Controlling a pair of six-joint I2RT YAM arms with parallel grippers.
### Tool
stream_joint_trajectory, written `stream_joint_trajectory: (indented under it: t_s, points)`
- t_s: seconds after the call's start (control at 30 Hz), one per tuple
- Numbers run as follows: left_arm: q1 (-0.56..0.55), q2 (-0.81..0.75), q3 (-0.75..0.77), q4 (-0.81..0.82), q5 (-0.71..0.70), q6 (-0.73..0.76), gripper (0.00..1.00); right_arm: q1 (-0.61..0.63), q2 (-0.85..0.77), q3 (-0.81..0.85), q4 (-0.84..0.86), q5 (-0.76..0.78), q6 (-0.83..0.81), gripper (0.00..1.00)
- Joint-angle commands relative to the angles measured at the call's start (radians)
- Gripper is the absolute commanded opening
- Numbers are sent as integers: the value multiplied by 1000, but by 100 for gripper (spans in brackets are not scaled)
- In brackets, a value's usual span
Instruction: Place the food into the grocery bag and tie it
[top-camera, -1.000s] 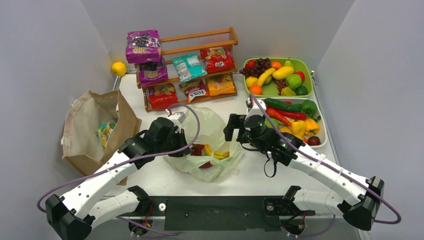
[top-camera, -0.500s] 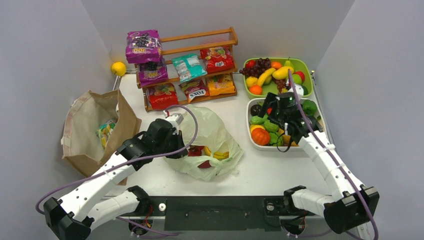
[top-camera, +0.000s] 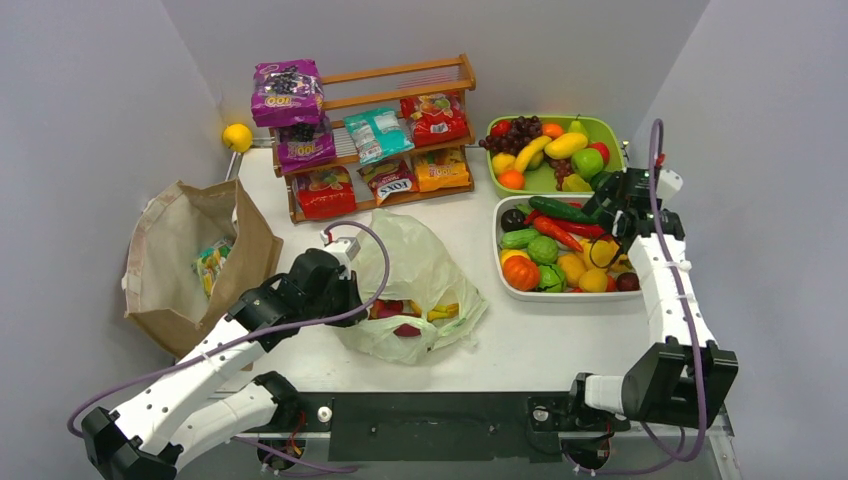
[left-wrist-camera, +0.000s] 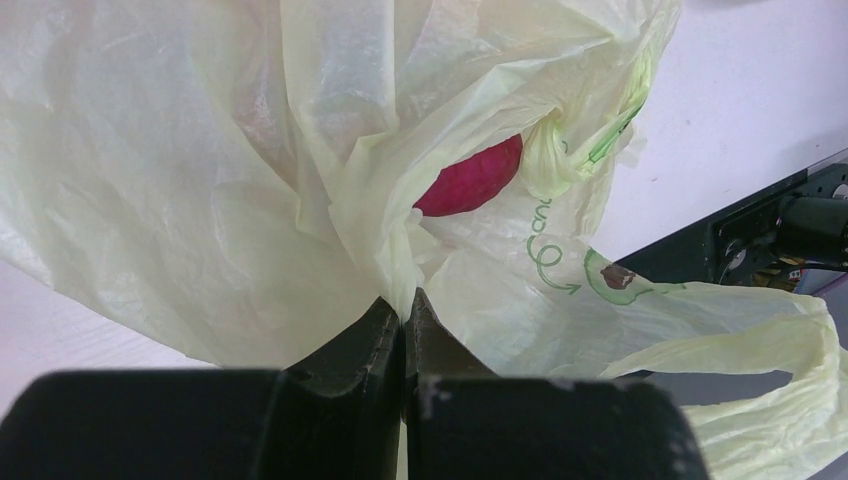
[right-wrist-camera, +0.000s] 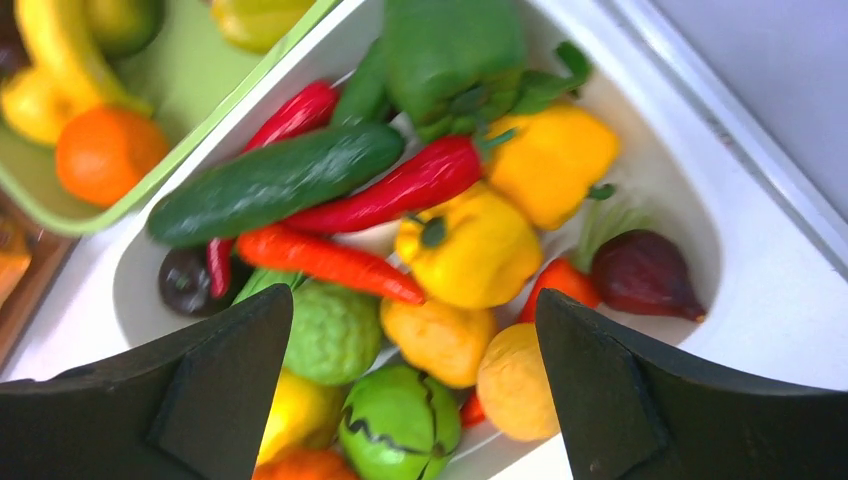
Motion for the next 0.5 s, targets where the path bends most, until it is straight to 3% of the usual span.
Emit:
stream_joint_trajectory:
  t_s: [0.0,0.2,0.47]
  points:
    - [6,-19,-3,31,-8,19,0,-105,59,75,9,-15,-12,88]
    - [5,-5,-1,29,-6,22,0,-159,153,163,-7,37,-19,99]
    - [5,-2,0,34,-7,25,0,-191,301,254,-22,22,-38,100]
